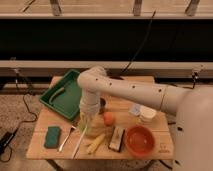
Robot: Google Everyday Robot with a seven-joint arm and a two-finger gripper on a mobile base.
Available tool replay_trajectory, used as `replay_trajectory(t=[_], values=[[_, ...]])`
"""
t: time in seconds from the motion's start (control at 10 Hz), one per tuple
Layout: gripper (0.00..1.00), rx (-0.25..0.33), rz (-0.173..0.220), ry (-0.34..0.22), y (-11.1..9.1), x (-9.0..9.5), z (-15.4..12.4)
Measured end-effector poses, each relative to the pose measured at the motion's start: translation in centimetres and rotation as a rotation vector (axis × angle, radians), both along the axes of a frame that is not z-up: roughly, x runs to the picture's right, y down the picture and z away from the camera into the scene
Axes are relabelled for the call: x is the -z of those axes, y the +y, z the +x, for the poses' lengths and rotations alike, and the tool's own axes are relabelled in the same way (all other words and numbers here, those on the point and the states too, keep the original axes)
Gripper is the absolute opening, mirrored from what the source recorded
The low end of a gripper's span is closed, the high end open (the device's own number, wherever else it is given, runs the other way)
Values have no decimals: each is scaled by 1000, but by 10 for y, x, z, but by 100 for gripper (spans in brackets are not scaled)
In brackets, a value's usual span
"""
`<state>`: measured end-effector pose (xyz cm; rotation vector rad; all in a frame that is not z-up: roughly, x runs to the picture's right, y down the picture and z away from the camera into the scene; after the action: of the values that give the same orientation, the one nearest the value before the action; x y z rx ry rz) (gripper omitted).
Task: Place brush in plastic cup
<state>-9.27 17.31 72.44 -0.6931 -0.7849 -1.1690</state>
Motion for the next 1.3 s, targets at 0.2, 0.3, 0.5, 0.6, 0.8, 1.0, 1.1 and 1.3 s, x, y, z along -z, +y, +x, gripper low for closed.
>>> replay_trajectory(t=[0.2, 0.3, 0.5, 0.6, 0.8, 1.0, 1.1, 1.3], values=[[0, -1, -1, -5, -2, -5, -9], [0, -5, 0, -5, -3, -8, -10], [0, -13, -1, 4, -6, -14, -9], [0, -18, -1, 8, -7, -17, -8], [0, -29, -1, 17, -11, -24, -10], [0, -39, -2, 29, -13, -33, -11], [0, -42, -3, 36, -13, -37, -11], [0, -46, -7, 51, -11, -45, -8]])
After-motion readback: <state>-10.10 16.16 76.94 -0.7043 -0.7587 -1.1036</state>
